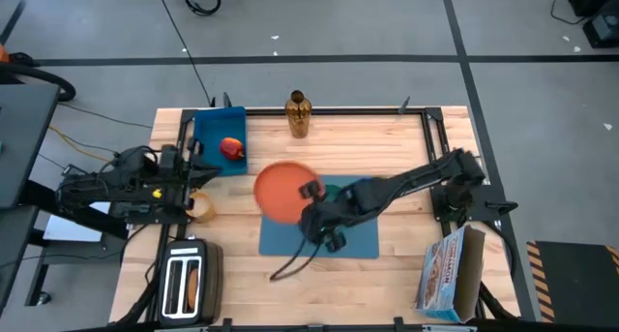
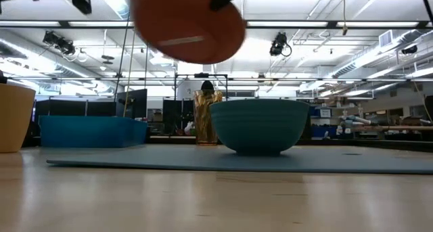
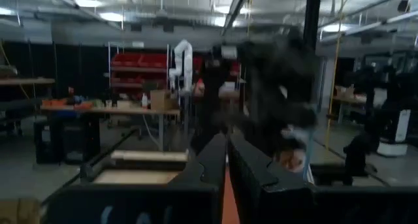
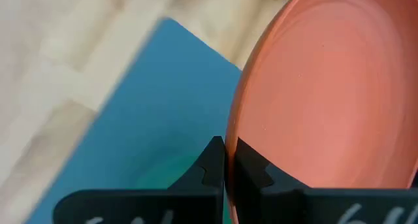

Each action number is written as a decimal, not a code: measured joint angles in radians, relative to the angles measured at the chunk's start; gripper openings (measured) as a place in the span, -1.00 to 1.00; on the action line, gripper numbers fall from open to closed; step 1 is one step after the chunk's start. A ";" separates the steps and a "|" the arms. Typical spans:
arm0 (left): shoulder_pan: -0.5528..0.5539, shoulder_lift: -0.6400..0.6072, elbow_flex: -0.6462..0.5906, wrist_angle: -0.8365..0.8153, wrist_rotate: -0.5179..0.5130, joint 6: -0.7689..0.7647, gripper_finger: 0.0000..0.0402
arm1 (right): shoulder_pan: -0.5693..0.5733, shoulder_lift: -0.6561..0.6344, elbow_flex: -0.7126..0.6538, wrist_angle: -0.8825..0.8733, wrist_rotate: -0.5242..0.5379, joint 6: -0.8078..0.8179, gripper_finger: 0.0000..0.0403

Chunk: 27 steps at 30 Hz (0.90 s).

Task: Arrange a breakfast setting
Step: Put the orange plate on the blue cutting board to the bottom left of the green bowl

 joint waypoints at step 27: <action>-0.005 0.036 -0.033 0.052 0.115 -0.052 -0.88 | 0.105 0.378 0.067 0.146 -0.017 0.033 -0.93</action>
